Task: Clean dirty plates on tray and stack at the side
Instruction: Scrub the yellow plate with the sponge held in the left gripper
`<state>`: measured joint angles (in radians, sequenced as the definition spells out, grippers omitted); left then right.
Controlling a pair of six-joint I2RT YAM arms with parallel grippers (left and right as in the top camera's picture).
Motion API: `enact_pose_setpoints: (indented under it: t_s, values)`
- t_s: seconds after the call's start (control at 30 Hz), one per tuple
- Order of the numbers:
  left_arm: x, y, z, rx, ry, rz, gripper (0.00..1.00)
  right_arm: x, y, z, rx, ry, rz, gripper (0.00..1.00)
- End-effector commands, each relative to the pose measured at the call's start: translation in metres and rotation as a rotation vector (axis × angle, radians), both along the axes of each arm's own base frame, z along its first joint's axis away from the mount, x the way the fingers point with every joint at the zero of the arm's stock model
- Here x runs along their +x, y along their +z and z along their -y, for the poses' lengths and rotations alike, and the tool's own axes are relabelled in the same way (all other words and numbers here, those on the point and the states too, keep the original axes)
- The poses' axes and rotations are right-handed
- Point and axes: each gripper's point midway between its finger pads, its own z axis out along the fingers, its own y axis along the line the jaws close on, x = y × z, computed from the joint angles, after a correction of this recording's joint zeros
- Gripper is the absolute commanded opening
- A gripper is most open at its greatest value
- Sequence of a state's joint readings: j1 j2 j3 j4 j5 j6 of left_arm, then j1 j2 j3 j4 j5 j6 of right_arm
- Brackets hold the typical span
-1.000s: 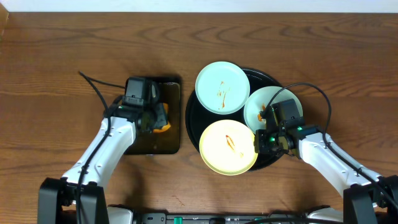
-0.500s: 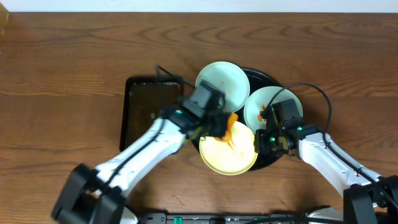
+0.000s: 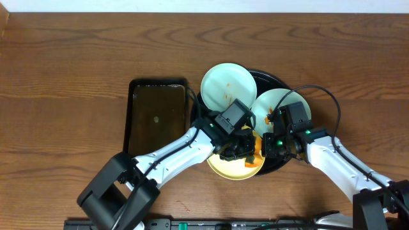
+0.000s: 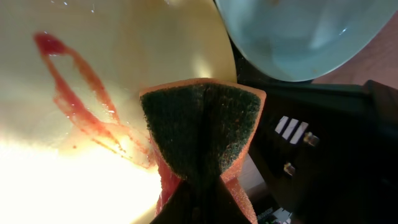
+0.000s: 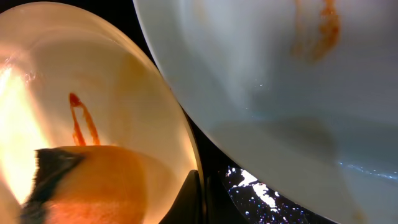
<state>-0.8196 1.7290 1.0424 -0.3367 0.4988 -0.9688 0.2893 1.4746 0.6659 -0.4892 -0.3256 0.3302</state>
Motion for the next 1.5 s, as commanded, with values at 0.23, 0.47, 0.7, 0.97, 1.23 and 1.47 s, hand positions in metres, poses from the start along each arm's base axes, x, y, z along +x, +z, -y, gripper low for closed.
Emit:
enact_pose_setpoints:
  t_s: [0.23, 0.47, 0.7, 0.97, 1.23, 1.47]
  values:
    - [-0.011, -0.026, 0.003, 0.044, 0.025, -0.093, 0.07, -0.006, -0.002, -0.005, 0.006, 0.009, -0.018, 0.01]
    - [-0.006, -0.038, -0.008, 0.105, 0.047, -0.061, 0.08, -0.007, -0.002, -0.005, 0.005, 0.009, -0.021, 0.01]
    - [0.003, -0.061, -0.022, 0.201, 0.000, 0.020, 0.07, -0.008, -0.003, -0.004, 0.003, 0.008, -0.028, 0.01]
    - [0.034, -0.067, -0.051, 0.323, -0.048, 0.191, 0.07, -0.011, -0.004, -0.003, -0.002, 0.009, -0.042, 0.01]
    - [0.051, -0.066, -0.066, 0.326, 0.003, 0.186, 0.08, -0.010, -0.003, -0.004, 0.000, 0.009, -0.034, 0.17]
    - [0.064, -0.060, -0.057, 0.294, -0.040, 0.273, 0.08, -0.008, -0.004, -0.002, -0.010, 0.006, -0.028, 0.11]
